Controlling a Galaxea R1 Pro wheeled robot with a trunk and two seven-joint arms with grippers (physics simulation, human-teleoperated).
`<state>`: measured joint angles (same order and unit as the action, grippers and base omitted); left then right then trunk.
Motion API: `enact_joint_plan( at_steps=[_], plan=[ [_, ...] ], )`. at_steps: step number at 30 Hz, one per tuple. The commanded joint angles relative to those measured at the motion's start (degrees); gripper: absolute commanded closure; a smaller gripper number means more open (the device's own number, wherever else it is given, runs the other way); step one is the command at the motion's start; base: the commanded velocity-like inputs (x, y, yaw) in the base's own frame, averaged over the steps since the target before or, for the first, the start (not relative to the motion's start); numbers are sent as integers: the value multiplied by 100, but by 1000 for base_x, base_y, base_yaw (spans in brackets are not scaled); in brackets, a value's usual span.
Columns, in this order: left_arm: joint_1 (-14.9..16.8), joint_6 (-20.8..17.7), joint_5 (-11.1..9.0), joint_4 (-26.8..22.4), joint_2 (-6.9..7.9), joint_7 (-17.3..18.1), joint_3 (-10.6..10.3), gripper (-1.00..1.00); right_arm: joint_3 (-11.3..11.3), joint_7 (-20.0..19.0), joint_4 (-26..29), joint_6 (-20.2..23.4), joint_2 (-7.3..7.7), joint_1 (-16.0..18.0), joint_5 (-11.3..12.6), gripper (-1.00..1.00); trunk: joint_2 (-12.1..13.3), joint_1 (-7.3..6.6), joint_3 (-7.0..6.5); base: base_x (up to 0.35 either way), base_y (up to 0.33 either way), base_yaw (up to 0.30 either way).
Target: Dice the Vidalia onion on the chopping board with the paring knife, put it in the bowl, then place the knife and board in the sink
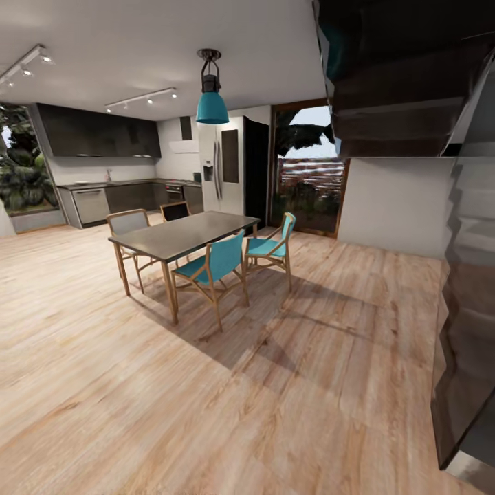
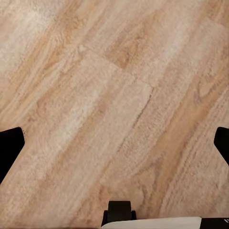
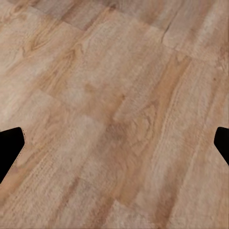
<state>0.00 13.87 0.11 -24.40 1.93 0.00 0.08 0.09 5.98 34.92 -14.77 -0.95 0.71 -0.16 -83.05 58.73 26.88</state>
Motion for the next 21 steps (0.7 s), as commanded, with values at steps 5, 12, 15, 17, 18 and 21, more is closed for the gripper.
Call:
enact_joint_plan(
  at_steps=[5,12,15,17,18,21],
  plan=[
    [0,11,0,-3,0,0,1,-100,0,20,-2,-49,-2,0,-2,-100,-3,0,5,0,0,248],
    [0,11,-1,-3,0,0,1,-100,-4,18,-2,-79,-2,-1,-2,-100,-3,0,5,0,0,248],
    [0,8,-2,-3,0,0,6,-100,-8,19,-2,-87,-2,1,-2,-100,-3,0,5,0,0,248],
    [0,5,-2,-3,0,0,8,-100,-8,21,-2,-88,-2,1,-2,-100,-3,0,5,0,0,248],
    [0,6,-2,-3,0,0,8,-100,-9,22,-2,-88,-2,1,-2,-100,-3,0,5,0,0,248],
    [0,3,-2,-3,0,0,9,-100,-9,21,-2,-88,-2,1,-2,-100,-3,0,5,0,0,248]
  ],
)
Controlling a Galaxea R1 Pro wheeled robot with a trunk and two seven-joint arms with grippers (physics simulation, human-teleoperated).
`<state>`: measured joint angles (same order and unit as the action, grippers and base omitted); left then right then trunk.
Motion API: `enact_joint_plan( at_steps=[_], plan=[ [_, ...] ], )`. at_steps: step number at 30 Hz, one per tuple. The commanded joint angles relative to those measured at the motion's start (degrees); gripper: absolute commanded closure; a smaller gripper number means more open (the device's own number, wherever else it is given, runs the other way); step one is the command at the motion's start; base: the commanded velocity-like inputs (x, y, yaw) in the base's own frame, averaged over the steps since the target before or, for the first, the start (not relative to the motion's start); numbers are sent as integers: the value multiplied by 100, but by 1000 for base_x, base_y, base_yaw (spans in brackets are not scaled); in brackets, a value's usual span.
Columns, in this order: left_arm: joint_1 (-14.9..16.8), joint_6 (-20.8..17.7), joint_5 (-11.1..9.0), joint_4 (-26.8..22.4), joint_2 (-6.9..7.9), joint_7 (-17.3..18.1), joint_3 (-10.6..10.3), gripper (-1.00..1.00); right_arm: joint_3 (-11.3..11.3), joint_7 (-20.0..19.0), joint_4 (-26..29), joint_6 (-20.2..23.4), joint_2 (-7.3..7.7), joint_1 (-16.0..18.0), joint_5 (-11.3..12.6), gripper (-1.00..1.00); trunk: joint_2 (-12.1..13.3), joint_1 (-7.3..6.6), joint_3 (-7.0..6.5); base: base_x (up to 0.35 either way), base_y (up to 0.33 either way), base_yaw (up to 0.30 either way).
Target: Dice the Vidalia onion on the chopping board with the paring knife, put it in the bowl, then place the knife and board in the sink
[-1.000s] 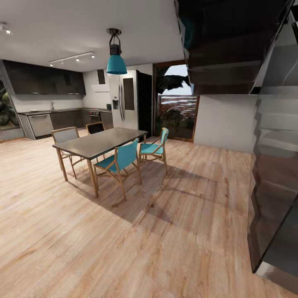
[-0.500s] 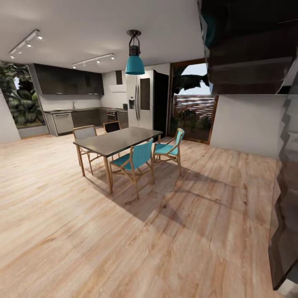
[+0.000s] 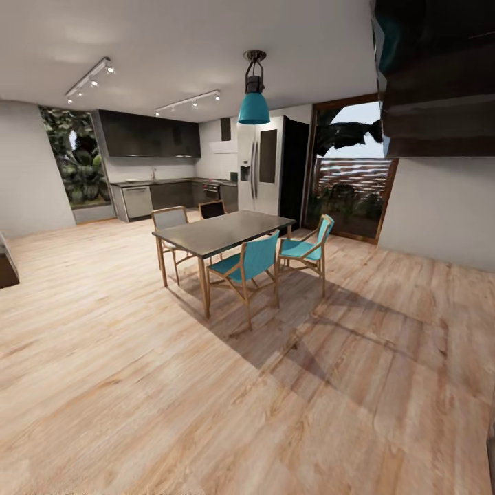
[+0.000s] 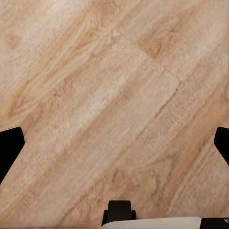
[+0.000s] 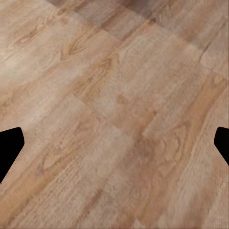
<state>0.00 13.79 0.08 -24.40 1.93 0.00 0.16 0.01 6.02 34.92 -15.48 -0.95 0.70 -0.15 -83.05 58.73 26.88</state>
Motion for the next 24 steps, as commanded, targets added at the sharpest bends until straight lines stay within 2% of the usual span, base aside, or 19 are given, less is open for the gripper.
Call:
enact_joint_plan(
  at_steps=[1,24],
  plan=[
    [0,11,1,-3,0,0,2,-100,-1,17,-2,-16,-2,4,-2,-100,-3,0,5,0,0,248],
    [0,9,4,-3,-6,-1,2,-100,-2,20,-2,-16,-2,1,-2,-100,-3,0,5,0,0,248]
  ],
)
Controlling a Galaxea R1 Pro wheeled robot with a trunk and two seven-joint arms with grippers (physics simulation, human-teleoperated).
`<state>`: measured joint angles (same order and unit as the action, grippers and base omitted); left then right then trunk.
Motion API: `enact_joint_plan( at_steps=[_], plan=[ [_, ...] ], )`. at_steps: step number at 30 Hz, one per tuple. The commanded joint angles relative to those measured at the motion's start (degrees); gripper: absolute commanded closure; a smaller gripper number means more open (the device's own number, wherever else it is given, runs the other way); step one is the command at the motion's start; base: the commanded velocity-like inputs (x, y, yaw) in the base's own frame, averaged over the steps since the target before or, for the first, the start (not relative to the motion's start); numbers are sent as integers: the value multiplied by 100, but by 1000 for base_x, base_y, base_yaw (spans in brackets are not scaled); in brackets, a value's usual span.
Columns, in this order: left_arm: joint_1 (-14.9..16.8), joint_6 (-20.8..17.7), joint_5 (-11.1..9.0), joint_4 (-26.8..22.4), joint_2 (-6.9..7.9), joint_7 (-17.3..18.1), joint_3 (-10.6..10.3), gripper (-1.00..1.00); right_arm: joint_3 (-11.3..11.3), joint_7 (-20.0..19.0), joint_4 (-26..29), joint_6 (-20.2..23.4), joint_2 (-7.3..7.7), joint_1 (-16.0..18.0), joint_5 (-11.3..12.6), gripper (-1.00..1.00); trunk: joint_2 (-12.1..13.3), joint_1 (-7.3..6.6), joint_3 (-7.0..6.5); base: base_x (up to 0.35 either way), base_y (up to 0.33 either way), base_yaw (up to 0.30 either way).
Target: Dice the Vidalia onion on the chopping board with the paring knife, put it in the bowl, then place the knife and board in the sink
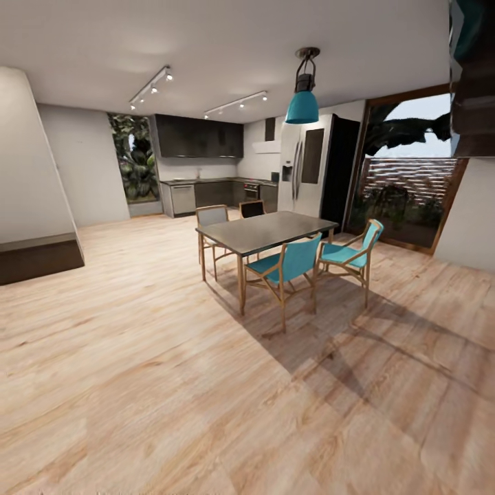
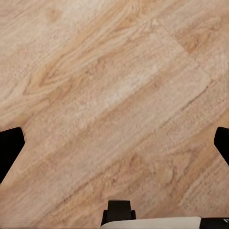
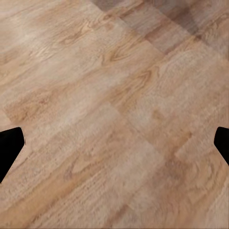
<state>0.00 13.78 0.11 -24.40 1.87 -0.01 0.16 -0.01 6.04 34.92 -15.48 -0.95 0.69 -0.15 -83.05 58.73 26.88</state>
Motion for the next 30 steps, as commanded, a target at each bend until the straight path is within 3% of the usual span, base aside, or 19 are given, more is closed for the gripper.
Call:
enact_joint_plan(
  at_steps=[1,30],
  plan=[
    [0,11,0,-3,1,0,2,-100,-1,17,-2,-16,-2,2,-2,-100,-3,0,5,0,0,248],
    [0,11,8,-3,-1,0,-1,-100,-11,20,-3,-16,-2,2,-2,-100,-3,0,5,16,0,248]
  ],
)
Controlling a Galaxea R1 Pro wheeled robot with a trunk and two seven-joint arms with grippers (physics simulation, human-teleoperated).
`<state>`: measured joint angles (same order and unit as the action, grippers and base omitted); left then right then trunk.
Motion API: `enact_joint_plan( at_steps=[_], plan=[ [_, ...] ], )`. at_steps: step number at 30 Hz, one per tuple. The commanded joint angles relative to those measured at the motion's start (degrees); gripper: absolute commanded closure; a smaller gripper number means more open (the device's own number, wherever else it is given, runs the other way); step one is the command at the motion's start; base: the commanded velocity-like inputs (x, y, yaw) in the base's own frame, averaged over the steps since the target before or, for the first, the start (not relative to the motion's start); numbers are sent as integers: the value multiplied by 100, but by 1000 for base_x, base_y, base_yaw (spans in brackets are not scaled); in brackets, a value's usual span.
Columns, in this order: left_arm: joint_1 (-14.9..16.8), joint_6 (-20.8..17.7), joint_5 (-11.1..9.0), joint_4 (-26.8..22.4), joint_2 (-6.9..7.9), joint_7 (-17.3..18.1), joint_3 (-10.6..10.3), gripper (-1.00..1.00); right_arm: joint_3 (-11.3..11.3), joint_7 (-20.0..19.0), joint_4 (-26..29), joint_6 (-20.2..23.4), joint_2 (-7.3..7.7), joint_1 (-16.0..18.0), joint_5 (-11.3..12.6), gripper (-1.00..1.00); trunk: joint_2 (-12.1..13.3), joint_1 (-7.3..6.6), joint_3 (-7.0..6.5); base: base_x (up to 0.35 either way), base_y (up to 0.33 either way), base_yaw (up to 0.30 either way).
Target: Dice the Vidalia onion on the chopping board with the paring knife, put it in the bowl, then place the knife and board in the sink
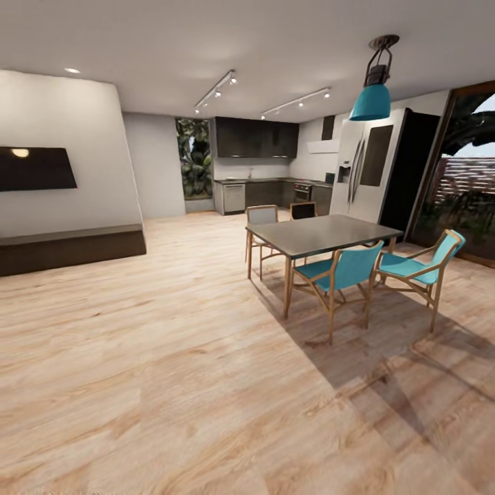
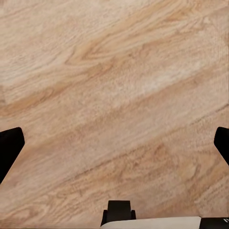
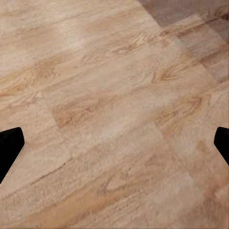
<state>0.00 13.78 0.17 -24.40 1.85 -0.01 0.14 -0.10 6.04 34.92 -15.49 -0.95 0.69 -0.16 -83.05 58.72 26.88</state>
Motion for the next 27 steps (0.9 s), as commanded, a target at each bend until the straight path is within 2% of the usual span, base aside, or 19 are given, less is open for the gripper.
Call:
enact_joint_plan(
  at_steps=[1,10,27],
  plan=[
    [0,11,1,-3,0,0,2,-100,-2,20,-2,-16,-2,3,-2,-100,-3,1,5,77,0,248],
    [0,11,1,-3,1,-1,4,-100,-7,20,-2,-16,-2,5,-9,-100,-3,1,5,113,0,248],
    [0,11,1,-4,8,-4,4,-100,-7,20,-2,-16,-2,5,-10,-100,-3,1,5,212,0,248]
  ],
)
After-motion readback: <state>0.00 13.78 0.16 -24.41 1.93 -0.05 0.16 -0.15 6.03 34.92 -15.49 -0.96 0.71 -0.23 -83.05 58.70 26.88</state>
